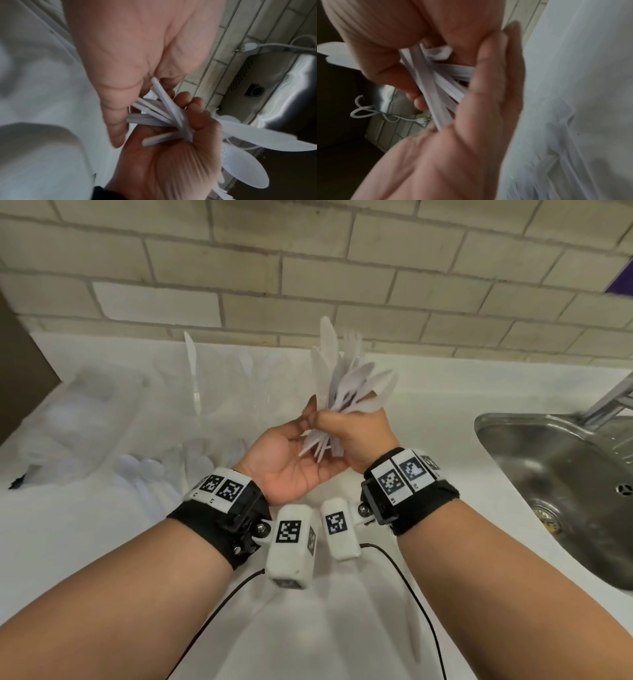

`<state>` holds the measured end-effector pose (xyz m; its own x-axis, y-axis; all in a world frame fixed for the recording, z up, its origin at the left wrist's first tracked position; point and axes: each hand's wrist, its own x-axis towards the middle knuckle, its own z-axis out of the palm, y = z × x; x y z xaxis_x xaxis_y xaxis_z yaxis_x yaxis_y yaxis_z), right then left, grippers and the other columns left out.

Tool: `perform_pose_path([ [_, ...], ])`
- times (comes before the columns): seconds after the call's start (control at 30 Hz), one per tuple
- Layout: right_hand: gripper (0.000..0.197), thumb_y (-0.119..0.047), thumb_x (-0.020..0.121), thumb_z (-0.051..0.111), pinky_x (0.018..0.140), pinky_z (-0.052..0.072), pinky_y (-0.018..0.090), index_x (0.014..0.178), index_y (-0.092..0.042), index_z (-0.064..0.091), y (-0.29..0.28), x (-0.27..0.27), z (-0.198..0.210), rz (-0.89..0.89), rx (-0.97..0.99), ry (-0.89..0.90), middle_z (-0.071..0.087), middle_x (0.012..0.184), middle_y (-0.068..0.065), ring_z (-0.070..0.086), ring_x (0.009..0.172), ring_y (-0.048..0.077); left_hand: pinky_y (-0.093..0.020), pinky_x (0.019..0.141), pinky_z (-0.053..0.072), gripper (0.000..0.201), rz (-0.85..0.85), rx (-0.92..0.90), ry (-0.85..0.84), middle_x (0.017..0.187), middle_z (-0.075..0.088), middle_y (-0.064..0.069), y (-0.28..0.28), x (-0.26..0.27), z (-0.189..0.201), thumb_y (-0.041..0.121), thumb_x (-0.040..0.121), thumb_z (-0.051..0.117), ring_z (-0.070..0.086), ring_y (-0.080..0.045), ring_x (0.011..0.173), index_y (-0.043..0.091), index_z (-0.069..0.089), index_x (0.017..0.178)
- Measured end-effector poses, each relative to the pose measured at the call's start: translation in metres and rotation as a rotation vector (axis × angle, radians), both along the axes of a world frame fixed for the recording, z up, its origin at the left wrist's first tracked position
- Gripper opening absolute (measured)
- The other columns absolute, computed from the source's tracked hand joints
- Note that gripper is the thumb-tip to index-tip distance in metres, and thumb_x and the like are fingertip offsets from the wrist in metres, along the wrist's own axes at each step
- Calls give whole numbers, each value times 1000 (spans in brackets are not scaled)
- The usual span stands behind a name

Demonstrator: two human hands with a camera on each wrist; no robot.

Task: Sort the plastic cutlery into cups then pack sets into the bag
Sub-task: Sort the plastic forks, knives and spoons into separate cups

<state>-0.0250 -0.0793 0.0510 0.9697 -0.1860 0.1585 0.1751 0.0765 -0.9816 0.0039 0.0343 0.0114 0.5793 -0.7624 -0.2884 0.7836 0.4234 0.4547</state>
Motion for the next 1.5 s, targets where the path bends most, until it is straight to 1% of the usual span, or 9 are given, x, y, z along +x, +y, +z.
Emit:
perform_pose_path([
  [0.37,18,2,60,69,75,58,52,78,-2,69,16,2,-12,17,-92,145,70,73,18,70,73,35,-56,101,39,59,38,131,-47,131,59,-17,14,2,3,50,98,25,54,-36,121,9,53,131],
  [0.47,24,5,59,55,54,51,33,76,-9,63,17,3,-6,80,33,140,56,54,8,56,49,25,-52,90,40,67,15,259,-217,90,68,-6,29,5,6,66,91,27,60,-29,94,14,58,120],
  [0.7,19,11,38,48,47,46,29,55,6,51,43,-4,-4,408,-94,254,46,41,11,48,36,22,-53,77,48,69,59,519,-836,93,68,-26,55,-2,36,53,56,84,58,-50,87,5,69,103],
  [0.83,25,14,47,48,54,52,36,70,6,55,71,-3,-9,544,9,291,54,56,16,54,43,26,-34,52,53,86,176,719,-835,111,60,-40,66,-5,39,59,45,86,56,-63,94,-2,68,102],
  [0.93,21,16,60,58,66,56,43,81,12,61,85,3,-16,588,-137,251,61,75,29,62,61,31,-46,82,56,38,362,690,-764,99,73,-19,78,-11,47,36,75,77,69,-38,95,3,72,94],
  [1.03,12,14,68,63,53,49,34,79,9,60,104,2,-21,567,-234,298,56,71,22,56,54,27,-33,74,56,16,516,619,-694,84,76,-9,90,-14,50,18,83,70,73,-17,84,7,67,94],
  [1.27,27,15,68,50,40,39,19,53,-8,49,120,-4,-28,873,-25,273,38,37,2,38,30,13,-40,76,57,14,176,587,-825,93,74,-13,131,-22,45,17,73,73,69,-29,98,14,68,85],
  [1.37,25,10,74,59,45,46,24,54,-3,51,126,0,-28,886,-184,264,46,44,10,48,37,16,-65,89,45,7,249,580,-786,86,73,-14,133,-24,39,19,79,70,63,-39,109,13,67,75],
  [1.5,29,-28,71,83,73,56,32,90,-10,69,116,11,-10,662,-639,275,71,85,9,67,77,19,-44,80,56,13,613,422,-590,58,51,-4,134,-17,38,11,91,57,71,-26,84,13,55,79],
])
